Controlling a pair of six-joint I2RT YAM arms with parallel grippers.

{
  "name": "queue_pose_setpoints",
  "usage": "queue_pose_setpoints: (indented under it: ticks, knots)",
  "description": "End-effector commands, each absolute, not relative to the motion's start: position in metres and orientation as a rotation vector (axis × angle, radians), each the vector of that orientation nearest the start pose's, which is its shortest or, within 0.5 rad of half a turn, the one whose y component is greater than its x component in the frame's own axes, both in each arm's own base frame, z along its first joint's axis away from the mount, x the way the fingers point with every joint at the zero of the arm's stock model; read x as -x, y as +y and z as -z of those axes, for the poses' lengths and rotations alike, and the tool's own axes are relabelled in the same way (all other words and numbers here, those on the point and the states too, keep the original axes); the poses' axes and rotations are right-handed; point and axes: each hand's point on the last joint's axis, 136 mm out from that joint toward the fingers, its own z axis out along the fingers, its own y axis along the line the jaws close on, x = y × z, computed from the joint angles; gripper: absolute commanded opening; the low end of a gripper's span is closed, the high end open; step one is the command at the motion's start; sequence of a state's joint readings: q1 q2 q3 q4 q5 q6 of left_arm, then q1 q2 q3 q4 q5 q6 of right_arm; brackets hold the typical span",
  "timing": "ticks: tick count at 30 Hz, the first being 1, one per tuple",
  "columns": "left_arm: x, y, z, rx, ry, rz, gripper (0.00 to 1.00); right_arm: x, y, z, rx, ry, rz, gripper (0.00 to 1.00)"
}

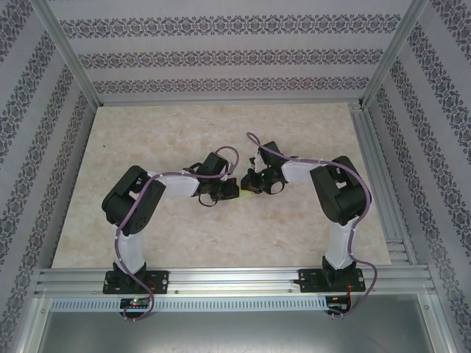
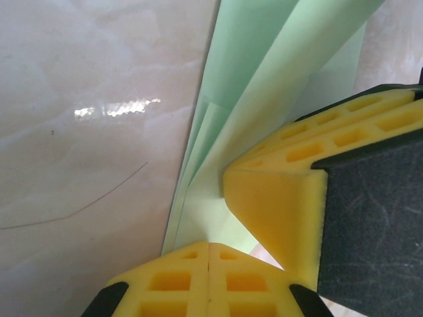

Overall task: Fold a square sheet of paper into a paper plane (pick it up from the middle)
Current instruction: Fourth fold the wing at the center of the table.

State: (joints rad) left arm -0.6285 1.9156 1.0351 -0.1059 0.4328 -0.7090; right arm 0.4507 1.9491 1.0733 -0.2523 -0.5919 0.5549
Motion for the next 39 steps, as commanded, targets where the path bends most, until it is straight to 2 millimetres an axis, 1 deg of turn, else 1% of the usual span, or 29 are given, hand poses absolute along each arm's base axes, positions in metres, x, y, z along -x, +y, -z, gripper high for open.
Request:
queue_pose_setpoints:
  ticks: [1, 5, 8, 12, 15, 22, 25, 31, 33, 36, 38, 39]
  knots:
    - [-0.291, -0.287, 0.013, -0.045, 2.933, 0.815, 0.0, -0.354, 0.24, 0.005, -0.044, 2.857, -0.913, 0.12]
    - [-0.287, -0.283, 0.017, -0.045, 2.95, 0.804, 0.0, -0.365, 0.227, 0.008, -0.102, 2.843, -0.892, 0.12]
    - [-0.284, -0.282, 0.019, -0.042, 2.958, 0.804, 0.0, -0.378, 0.216, 0.004, -0.142, 2.814, -0.874, 0.12]
    - [-0.282, -0.281, 0.021, -0.04, 2.963, 0.804, 0.0, -0.395, 0.208, 0.0, -0.173, 2.784, -0.865, 0.12]
    - [-0.281, -0.281, 0.02, -0.042, 2.963, 0.808, 0.0, -0.405, 0.202, 0.0, -0.198, 2.771, -0.858, 0.12]
    - [-0.28, -0.28, 0.02, -0.045, 2.963, 0.814, 0.0, -0.426, 0.183, -0.004, -0.255, 2.713, -0.868, 0.12]
    - [-0.28, -0.281, 0.019, -0.045, 2.961, 0.822, 0.0, -0.435, 0.174, -0.006, -0.272, 2.683, -0.902, 0.13]
    - [-0.279, -0.281, 0.02, -0.045, 2.96, 0.828, 0.0, -0.451, 0.152, -0.002, -0.319, 2.663, -0.895, 0.13]
    - [-0.279, -0.282, 0.019, -0.047, 2.958, 0.836, 0.0, -0.457, 0.144, -0.01, -0.327, 2.637, -0.884, 0.13]
    - [-0.28, -0.284, 0.017, -0.051, 2.953, 0.846, 0.0, -0.462, 0.141, -0.042, -0.3, 2.56, -0.89, 0.13]
    - [-0.282, -0.286, 0.015, -0.054, 2.946, 0.857, 0.0, -0.458, 0.146, -0.066, -0.267, 2.514, -0.918, 0.14]
    - [-0.282, -0.287, 0.013, -0.055, 2.941, 0.864, 0.0, -0.454, 0.149, -0.074, -0.251, 2.501, -0.931, 0.14]
